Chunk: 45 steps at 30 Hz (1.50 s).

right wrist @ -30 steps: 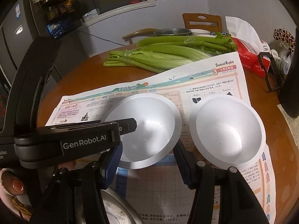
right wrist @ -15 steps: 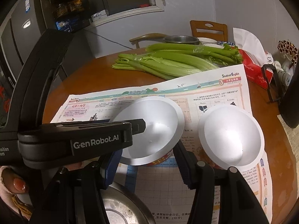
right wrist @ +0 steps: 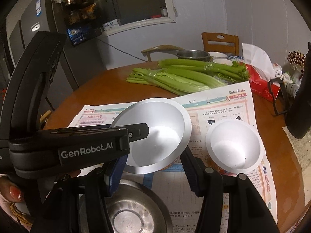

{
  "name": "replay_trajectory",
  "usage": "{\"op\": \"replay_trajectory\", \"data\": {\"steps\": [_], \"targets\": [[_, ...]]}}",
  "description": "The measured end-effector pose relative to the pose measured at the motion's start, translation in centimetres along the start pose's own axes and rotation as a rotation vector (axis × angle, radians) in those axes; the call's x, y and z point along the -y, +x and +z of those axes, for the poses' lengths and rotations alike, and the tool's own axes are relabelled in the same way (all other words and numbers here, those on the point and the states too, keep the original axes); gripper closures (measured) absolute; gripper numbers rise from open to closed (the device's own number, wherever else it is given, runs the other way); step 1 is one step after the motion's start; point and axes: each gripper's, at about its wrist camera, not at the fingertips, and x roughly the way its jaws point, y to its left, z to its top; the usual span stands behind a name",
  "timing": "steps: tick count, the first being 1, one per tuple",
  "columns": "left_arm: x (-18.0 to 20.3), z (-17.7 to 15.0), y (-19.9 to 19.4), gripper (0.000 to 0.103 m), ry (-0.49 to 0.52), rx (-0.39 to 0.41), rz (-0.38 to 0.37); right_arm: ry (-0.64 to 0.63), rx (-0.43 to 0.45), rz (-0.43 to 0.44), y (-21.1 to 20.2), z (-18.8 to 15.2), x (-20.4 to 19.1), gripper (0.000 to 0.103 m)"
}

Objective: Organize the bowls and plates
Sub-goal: 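Carry the paper bowl with the left gripper into the steel bowl, release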

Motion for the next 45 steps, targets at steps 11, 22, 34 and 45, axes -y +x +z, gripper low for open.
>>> {"op": "replay_trajectory", "data": {"steps": [11, 22, 34, 45], "targets": [[0.8, -1.8, -3.7, 0.059, 0.014, 0.037, 0.012, -0.028, 0.034, 0.011, -3.4, -1.0, -1.6, 0.047], [1.1, -5.1, -5.5, 0.059, 0.008, 0.033, 0.022, -0.043, 0.021, 0.038, -5.5, -3.4, -2.7, 0.046], [0.4, -9.0, -4.4, 0.059, 0.007, -0.027, 0.061, -0.045, -0.058, 0.065, -5.0, -7.0, -3.2, 0.046], [-0.1, -10.3, -2.9, 0.059, 0.017, -0.078, 0.079, -0.046, -0.114, 0.057, -3.8, -8.9, -3.2, 0.046]]}}
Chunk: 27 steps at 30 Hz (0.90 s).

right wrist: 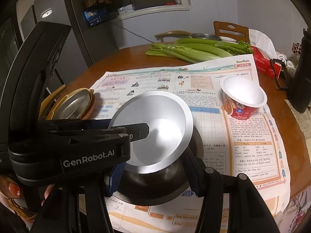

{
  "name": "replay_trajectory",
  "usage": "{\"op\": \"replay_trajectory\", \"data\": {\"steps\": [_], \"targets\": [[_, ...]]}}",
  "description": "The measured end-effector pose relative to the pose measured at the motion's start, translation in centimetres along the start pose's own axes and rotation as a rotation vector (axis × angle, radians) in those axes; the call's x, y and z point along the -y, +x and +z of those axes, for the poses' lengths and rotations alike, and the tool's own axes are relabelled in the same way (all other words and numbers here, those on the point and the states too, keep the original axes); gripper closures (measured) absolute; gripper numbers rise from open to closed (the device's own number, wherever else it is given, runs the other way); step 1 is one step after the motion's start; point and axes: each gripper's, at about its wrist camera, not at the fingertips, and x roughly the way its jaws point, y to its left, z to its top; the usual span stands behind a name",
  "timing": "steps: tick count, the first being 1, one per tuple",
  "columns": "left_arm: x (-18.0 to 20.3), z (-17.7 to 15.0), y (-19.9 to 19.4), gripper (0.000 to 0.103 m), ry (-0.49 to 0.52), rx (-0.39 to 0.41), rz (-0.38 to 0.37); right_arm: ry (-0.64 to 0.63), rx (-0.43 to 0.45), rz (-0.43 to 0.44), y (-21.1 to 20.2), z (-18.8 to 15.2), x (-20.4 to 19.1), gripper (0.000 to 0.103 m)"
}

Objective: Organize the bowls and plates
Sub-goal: 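Carry the paper bowl with the left gripper into the steel bowl, release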

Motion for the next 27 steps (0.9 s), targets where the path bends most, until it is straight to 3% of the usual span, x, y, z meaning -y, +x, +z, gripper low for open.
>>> {"op": "replay_trajectory", "data": {"steps": [12, 27], "targets": [[-0.2, 0.1, 0.0, 0.059, 0.004, 0.002, 0.009, 0.014, 0.003, -0.022, -0.1, 0.2, 0.9, 0.046], [1.3, 2.3, -2.0, 0.057, 0.034, 0.074, -0.005, 0.087, 0.064, -0.054, -2.1, 0.8, 4.2, 0.046]]}}
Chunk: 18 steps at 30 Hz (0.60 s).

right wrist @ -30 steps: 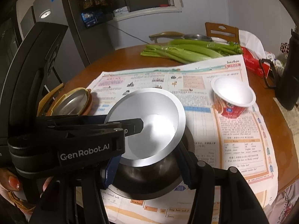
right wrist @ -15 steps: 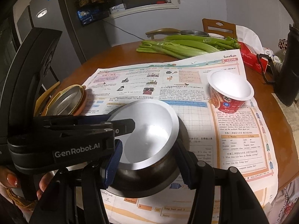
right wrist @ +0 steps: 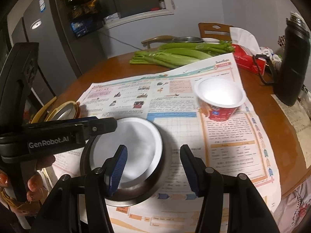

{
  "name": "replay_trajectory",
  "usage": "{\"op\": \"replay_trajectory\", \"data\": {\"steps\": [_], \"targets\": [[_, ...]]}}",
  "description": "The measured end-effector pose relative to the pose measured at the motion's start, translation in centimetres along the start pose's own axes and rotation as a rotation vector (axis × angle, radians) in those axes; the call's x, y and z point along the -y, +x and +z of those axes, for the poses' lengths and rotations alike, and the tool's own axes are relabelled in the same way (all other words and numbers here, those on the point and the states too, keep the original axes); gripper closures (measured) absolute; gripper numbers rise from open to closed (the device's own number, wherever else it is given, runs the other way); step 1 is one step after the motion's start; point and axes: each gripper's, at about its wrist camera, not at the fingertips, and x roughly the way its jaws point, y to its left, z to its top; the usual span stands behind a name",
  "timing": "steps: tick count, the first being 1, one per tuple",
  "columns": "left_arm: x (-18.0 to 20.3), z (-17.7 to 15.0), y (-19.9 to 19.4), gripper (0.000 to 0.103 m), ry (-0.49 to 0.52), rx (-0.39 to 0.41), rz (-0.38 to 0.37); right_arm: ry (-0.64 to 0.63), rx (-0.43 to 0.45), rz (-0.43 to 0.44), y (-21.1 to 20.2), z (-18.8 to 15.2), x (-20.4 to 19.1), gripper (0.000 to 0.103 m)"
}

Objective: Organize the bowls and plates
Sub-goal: 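Carry the paper bowl with the left gripper into the steel bowl, release, then reach the left gripper to the second red-sided paper bowl and grasp it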

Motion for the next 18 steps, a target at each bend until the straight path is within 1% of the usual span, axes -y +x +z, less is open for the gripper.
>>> {"op": "replay_trajectory", "data": {"steps": [3, 9, 18], "targets": [[0.9, 1.0, 0.2, 0.055, 0.007, 0.008, -0.014, 0.023, 0.023, -0.025, -0.7, 0.8, 1.3, 0.046], [2.8, 2.9, 1.0, 0.053, 0.039, 0.014, -0.032, 0.075, 0.068, -0.087, -1.7, 2.7, 4.5, 0.046], [5.2, 5.7, 3.0, 0.051, 0.073, 0.018, -0.046, 0.118, 0.097, -0.156, -1.5, 4.9, 7.9, 0.046]]}}
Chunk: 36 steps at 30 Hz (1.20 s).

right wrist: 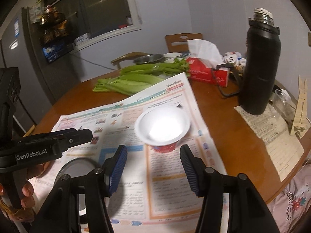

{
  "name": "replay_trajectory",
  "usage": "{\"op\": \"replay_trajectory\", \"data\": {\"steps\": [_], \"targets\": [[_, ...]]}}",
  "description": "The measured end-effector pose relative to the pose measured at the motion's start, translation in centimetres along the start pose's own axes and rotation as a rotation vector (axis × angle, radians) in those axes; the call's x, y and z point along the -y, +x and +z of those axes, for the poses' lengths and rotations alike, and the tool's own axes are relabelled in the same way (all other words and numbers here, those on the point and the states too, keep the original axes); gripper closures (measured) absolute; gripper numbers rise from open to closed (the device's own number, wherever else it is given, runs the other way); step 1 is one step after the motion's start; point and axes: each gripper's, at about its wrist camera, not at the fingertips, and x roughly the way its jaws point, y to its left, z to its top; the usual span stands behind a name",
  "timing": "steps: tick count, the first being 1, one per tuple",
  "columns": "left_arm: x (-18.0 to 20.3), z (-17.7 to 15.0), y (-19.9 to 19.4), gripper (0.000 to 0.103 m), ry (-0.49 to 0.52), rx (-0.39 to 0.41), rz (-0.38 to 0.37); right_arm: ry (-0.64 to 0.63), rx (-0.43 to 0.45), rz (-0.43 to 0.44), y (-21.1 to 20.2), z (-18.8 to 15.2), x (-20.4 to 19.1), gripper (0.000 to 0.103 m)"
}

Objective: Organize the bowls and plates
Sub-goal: 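Reach the left gripper to the second red-sided paper bowl and grasp it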

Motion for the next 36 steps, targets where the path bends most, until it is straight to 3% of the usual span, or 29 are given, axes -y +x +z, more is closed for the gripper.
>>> {"op": "replay_trajectory", "data": {"steps": [9, 18, 25, 36], "targets": [[1.4, 1.8, 2.5, 0.05, 0.033, -0.018, -0.003, 0.029, -0.002, -0.031, 2.1, 1.5, 2.0, 0.046], [1.3, 2.7, 5.8, 0.05, 0.007, -0.06, -0.01, 0.048, -0.075, -0.065, 6.2, 2.0, 3.7, 0.046], [0.7, 2.9, 7.6, 0.05, -0.018, -0.093, -0.003, 0.031, -0.147, -0.039, 9.5, 1.5, 3.4, 0.046], [-0.7, 3.0, 8.5, 0.05, -0.051, -0.111, 0.004, -0.019, -0.168, 0.028, 10.4, 0.9, 0.9, 0.046]]}}
